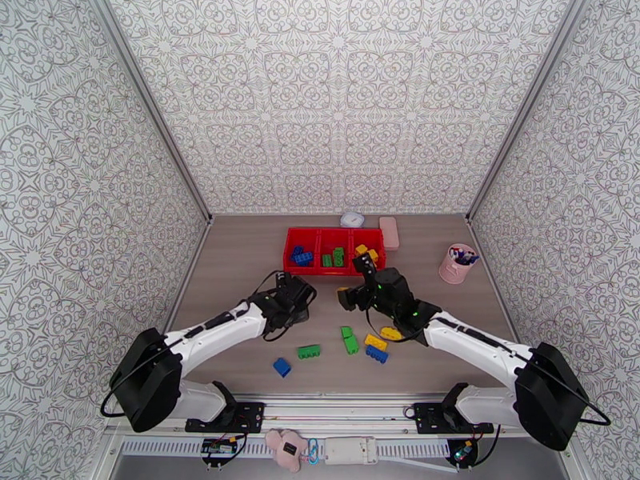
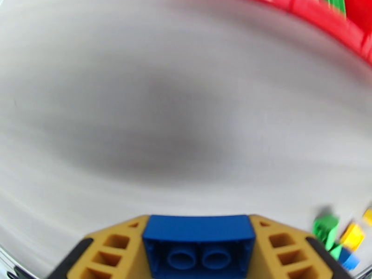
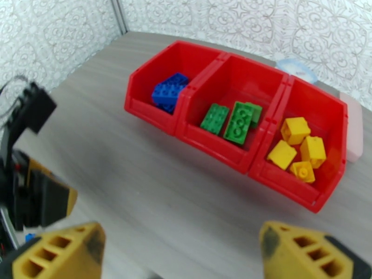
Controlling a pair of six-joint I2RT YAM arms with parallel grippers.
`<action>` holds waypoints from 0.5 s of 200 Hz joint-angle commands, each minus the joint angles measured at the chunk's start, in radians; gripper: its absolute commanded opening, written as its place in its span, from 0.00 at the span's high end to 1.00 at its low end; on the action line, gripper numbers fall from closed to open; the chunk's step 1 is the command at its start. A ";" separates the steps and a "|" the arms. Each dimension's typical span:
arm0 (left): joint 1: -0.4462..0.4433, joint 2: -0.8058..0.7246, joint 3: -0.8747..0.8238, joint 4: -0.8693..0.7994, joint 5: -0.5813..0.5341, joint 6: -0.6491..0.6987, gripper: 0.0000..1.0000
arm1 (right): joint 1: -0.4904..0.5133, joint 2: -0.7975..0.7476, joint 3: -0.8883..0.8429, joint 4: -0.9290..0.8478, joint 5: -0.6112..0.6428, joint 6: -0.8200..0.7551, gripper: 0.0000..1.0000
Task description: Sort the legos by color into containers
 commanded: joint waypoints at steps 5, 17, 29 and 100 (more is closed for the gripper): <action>0.084 0.059 0.084 0.082 0.018 0.133 0.60 | 0.014 -0.003 -0.008 -0.015 -0.037 -0.028 0.09; 0.119 0.096 0.129 0.105 0.032 0.171 0.59 | 0.016 0.004 -0.006 -0.015 -0.042 -0.031 0.09; 0.148 0.141 0.182 0.117 0.042 0.206 0.60 | 0.018 0.012 -0.004 -0.014 -0.043 -0.034 0.09; 0.249 0.478 0.578 0.102 0.102 0.311 0.60 | 0.023 0.030 -0.004 -0.016 -0.047 -0.038 0.09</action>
